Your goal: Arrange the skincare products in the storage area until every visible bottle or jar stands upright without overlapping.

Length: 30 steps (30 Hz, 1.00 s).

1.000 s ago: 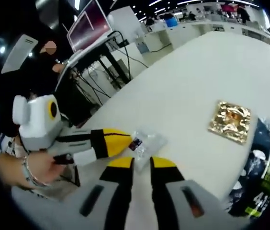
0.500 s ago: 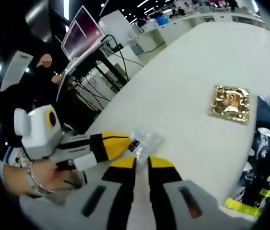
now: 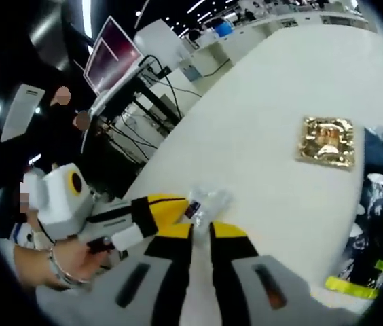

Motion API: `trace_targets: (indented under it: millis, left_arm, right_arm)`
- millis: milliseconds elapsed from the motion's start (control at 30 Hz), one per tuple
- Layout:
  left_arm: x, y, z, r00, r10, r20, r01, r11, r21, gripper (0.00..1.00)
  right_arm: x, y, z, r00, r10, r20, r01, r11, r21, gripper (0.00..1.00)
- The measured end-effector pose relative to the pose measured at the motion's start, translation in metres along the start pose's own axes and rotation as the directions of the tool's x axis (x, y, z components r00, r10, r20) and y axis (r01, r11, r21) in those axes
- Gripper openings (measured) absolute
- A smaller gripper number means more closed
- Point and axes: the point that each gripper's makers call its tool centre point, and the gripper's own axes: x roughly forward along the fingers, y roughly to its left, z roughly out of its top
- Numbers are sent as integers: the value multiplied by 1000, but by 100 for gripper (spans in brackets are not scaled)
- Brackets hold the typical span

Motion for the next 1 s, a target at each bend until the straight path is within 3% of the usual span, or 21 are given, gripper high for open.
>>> trace_targets:
  millis: [1000]
  left_arm:
    - [1,1,0,1000,4,21,-4,1000,14,1]
  right_arm:
    - [3,-7,-10,998,-28,-52,28,1000,9,4]
